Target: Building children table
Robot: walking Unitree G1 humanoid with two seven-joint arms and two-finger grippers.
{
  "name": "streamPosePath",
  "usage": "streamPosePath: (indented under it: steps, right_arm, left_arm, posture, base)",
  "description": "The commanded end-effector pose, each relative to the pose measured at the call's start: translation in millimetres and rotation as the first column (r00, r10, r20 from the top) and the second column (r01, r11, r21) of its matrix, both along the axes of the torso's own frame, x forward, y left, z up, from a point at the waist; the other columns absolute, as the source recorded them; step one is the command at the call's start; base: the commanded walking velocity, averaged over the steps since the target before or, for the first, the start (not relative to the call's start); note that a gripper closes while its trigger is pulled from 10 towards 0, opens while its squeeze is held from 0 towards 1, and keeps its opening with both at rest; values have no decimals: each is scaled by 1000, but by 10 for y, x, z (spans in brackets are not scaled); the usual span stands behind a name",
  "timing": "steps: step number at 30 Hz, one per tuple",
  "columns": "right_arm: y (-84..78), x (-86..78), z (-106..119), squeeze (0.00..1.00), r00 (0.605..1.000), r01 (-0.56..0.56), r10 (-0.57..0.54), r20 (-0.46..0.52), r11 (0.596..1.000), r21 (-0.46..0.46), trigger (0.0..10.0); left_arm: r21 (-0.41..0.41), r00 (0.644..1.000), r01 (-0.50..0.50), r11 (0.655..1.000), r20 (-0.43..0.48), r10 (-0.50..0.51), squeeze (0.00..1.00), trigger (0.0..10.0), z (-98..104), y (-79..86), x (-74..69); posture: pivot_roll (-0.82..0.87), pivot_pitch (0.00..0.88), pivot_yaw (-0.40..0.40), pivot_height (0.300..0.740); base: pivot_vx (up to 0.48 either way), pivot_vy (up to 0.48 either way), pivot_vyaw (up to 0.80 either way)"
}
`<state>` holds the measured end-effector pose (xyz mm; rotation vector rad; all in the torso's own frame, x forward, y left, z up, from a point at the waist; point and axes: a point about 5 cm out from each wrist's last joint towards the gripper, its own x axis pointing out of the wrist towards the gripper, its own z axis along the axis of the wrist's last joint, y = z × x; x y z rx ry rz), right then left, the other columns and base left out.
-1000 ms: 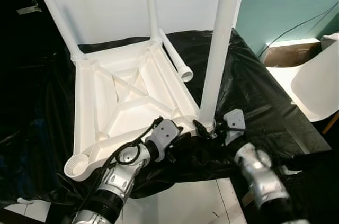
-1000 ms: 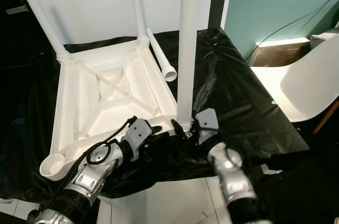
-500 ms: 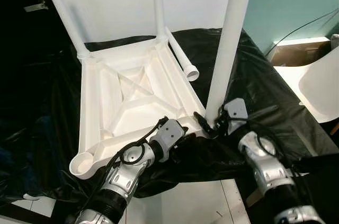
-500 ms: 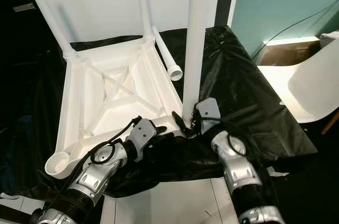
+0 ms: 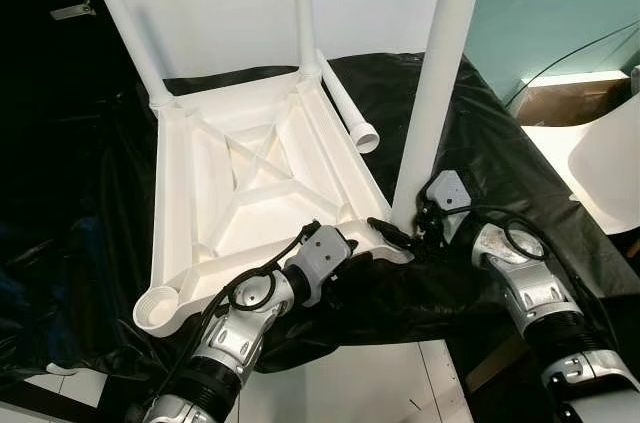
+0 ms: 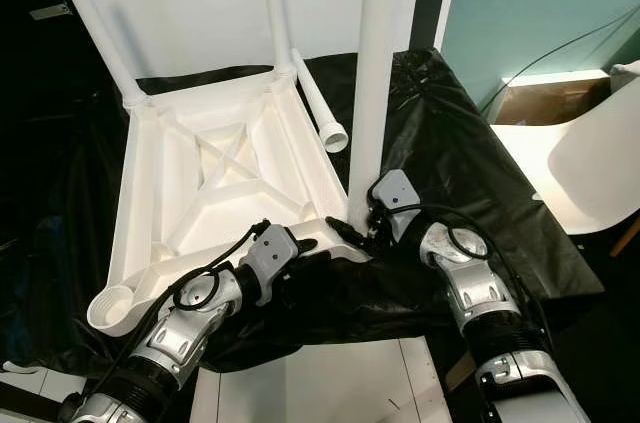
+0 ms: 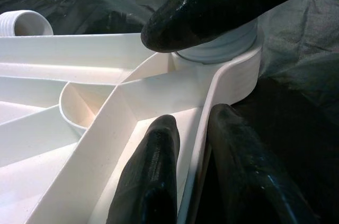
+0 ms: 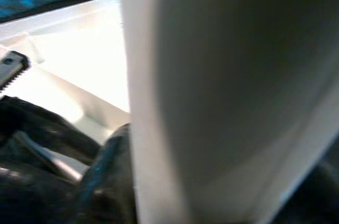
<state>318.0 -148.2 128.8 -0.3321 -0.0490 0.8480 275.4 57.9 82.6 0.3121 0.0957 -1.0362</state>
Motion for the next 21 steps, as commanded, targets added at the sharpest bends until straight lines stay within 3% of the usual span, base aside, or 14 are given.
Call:
streamPosePath:
  steps: [1, 5, 8, 11, 12, 13, 15, 20, 21]
  right_arm:
    - [-122, -18, -128, 0, 996, 62, -62, -61, 998, -16, 0]
    - [-82, -53, -194, 0, 988, 139, -136, -73, 990, 40, 0]
    - [-39, -109, -259, 0, 955, 296, -290, -63, 948, 121, 0]
    - [-30, -132, -278, 0, 937, 349, -344, -59, 926, 146, 0]
    - [-18, -164, -305, 0, 910, 414, -411, -53, 894, 172, 0]
    - [-18, -164, -305, 0, 910, 414, -411, -53, 894, 172, 0]
    - [38, -223, -373, 0, 852, 522, -519, -71, 827, 211, 0]
    - [170, -242, -446, 0, 819, 572, -566, -97, 791, 216, 0]
    - [221, -233, -434, 0, 826, 561, -557, -85, 799, 216, 1020]
  left_arm:
    - [86, 992, 23, 996, -129, -12, 0, 10000, -313, 98, -151]
    - [81, 991, 20, 996, -131, -9, 0, 10000, -321, 85, -154]
    - [79, 991, 22, 997, -132, -12, 0, 10000, -323, 74, -154]
    - [80, 991, 24, 997, -131, -13, 0, 10000, -323, 73, -152]
    - [80, 991, 25, 996, -131, -14, 0, 10000, -320, 74, -146]
    - [80, 991, 25, 996, -131, -14, 0, 10000, -320, 74, -146]
    - [84, 991, 29, 996, -129, -18, 0, 10000, -314, 79, -135]
    - [90, 992, 37, 995, -126, -25, 0, 10000, -304, 78, -113]
    - [91, 992, 37, 995, -124, -26, 0, 10000, -301, 76, -105]
  posture:
    - [-30, 0, 23, 740]
    - [-37, 0, 21, 740]
    - [-40, 0, 24, 740]
    - [-41, 0, 27, 740]
    - [-43, 0, 31, 740]
    - [-43, 0, 31, 740]
    - [-44, 0, 39, 740]
    - [-50, 0, 45, 740]
    - [-50, 0, 45, 740]
  base:
    - [0, 0, 0]
    - [0, 0, 0]
    - [0, 0, 0]
    - [0, 0, 0]
    - [0, 0, 0]
    - [0, 0, 0]
    - [0, 0, 0]
    - [0, 0, 0]
    - [0, 0, 0]
